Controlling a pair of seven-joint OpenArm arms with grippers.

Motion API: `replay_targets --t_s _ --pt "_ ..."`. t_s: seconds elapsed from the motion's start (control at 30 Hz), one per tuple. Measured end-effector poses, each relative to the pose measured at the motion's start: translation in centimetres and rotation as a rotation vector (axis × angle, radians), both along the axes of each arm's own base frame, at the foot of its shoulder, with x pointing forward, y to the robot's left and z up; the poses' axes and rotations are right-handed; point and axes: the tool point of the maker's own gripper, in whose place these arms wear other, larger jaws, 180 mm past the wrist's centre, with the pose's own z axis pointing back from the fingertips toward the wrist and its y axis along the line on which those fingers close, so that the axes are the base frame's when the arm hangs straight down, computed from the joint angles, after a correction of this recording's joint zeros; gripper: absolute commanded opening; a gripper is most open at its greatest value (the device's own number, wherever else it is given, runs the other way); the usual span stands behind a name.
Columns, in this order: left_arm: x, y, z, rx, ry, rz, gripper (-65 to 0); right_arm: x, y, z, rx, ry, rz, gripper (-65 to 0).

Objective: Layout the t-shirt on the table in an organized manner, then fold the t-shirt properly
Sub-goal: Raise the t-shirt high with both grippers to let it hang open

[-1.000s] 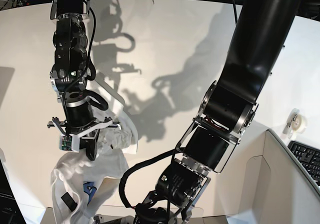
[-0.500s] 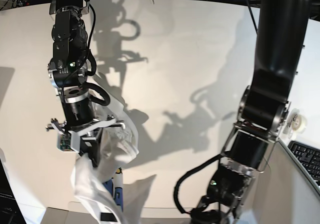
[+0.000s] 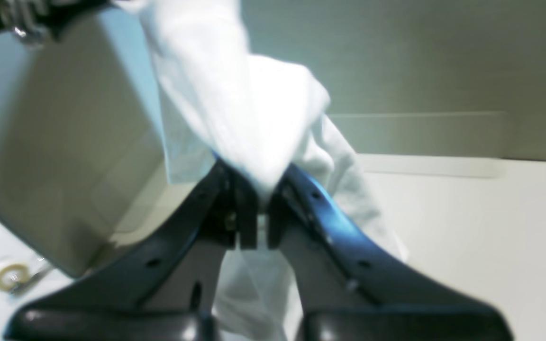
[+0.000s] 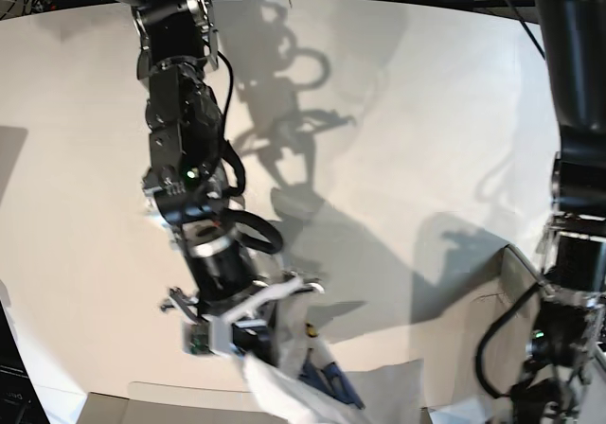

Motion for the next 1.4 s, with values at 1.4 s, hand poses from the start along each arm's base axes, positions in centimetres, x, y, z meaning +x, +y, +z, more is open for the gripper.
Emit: replay_targets --t_s 1.4 --pt "-3.8 20.3 0.3 0.181 -0.002 0.350 -65.0 4.9 -0.3 30.0 0.026 -0.518 -0.068 -65.0"
